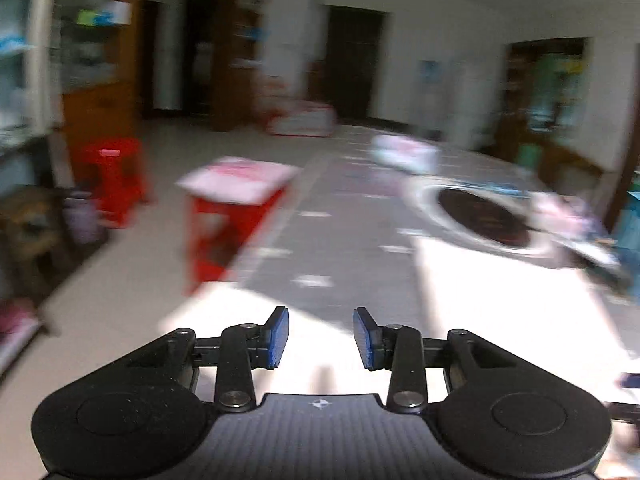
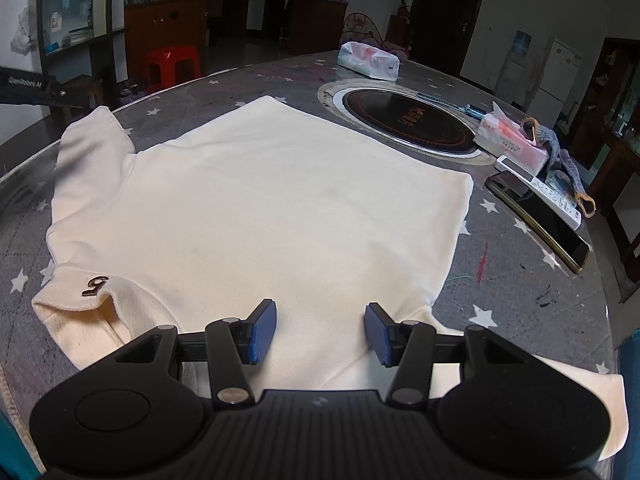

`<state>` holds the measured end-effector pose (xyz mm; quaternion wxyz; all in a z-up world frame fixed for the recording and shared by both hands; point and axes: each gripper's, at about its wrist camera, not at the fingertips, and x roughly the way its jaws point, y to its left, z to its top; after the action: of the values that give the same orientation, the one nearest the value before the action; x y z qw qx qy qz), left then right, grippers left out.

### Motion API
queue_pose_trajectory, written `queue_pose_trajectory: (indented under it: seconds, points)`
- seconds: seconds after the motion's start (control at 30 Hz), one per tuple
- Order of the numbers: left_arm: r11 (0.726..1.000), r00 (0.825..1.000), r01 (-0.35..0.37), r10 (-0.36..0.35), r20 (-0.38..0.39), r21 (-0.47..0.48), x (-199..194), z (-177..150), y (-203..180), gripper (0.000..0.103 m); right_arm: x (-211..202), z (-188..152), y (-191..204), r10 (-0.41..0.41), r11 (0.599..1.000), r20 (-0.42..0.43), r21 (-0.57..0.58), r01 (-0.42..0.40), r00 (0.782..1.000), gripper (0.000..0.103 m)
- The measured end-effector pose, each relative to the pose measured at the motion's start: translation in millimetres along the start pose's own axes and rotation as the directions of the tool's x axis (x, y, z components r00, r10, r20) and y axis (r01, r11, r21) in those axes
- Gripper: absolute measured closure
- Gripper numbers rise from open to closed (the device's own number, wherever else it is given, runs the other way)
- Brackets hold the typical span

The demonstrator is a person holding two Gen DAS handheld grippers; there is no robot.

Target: Fold clothes

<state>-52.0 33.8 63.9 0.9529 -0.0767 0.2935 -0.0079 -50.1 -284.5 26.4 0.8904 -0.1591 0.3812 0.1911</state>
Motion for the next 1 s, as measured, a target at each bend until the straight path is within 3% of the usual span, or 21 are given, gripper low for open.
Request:
queue_pose_trajectory:
  seconds: [0.13, 0.27, 0.47, 0.77, 1.0]
  points:
    - [0.987, 0.988, 0.147, -0.144, -0.06, 0.058, 17.9, -8.1, -39.4, 0.065, -0.2, -0.9, 0.4, -0.001, 1.0, 0.002, 0.003, 0.001, 1.0, 0.053]
    - [0.98, 0.98, 0.18, -0.171, -0.107, 0.086, 41.2, -17.6, -63.0, 0.064, -0.3, -0.7, 0.4, -0.001, 1.0, 0.002, 0.005, 0.001, 1.0, 0.053]
    - [0.993, 0.988, 0.101, -0.092, -0.127, 0.068, 52.2, -27.2, -47.5, 0.065, 0.0, -1.4, -0.8, 0.004, 1.0, 0.005, 0.009, -0.004, 1.0, 0.053]
    - [0.993, 0.995, 0.067, -0.058, -0.082, 0.1, 38.7, -25.3, -47.1, 0.067, 0.5, -2.3, -1.6, 0.006, 1.0, 0.01, 0.021, -0.006, 1.0, 0.052]
    - [0.991, 0.994, -0.025, 0.039, -0.103, 0.133, 68.9, -17.6, -56.7, 0.066, 0.0, -2.7, -1.6, 0.005, 1.0, 0.01, 0.026, -0.005, 1.0, 0.052]
